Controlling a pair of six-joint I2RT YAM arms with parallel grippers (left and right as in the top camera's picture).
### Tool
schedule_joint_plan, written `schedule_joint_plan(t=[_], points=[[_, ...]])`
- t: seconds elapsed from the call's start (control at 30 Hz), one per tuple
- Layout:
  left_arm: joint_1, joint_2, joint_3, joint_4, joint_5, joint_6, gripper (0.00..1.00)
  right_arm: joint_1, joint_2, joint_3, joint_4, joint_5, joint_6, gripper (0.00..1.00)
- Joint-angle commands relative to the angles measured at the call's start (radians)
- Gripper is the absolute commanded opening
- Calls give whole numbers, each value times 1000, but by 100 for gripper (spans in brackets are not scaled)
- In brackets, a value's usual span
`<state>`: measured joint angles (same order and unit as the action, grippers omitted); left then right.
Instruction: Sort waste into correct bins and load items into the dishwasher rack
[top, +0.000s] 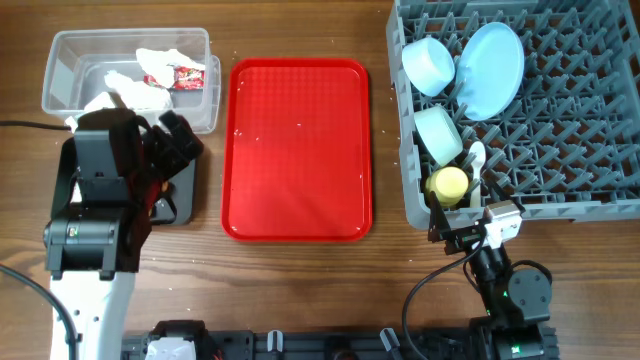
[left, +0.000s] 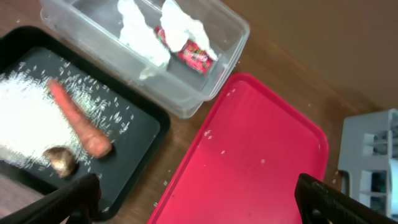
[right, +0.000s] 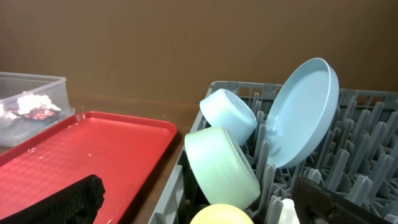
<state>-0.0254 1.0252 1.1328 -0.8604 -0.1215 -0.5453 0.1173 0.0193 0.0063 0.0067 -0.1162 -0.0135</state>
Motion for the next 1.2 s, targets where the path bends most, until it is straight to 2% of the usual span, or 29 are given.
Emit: schedule_joint_plan(t=[0.0, 0.07, 0.17, 0.27, 0.3, 0.37, 0.43, 0.53, 0.67, 0.97, 1.17], points=[[-3, -142, -3, -20, 11, 20, 100, 7, -14, -1, 3, -15, -11, 100], [1, -234, -40, -11, -9, 37, 100, 7, -14, -1, 3, -15, -11, 100], [69, -459, -216, 55, 5, 71, 100, 7, -14, -1, 3, -15, -11, 100], [117, -649, -426, 230, 32, 73, 100, 7, -14, -1, 3, -15, -11, 100], [128, -750, -570, 380, 69, 134, 100, 7, -14, -1, 3, -15, -11, 100], [132, -822, -705, 526, 114, 183, 100, 7, -14, -1, 3, -15, -11, 100], [131, -885, -853, 681, 138, 183, 100, 7, -14, -1, 3, -15, -11, 100], [127, -953, -989, 806, 152, 182, 100, 7, -14, -1, 3, -15, -11, 100], [127, -1021, -1056, 816, 143, 190, 100, 7, -14, -1, 3, -15, -11, 100], [127, -1022, -1128, 845, 80, 198, 100, 7, -14, -1, 3, -15, -11, 100], [128, -1022, -1127, 789, 79, 207, 100, 7, -14, -1, 3, -15, -11, 100]])
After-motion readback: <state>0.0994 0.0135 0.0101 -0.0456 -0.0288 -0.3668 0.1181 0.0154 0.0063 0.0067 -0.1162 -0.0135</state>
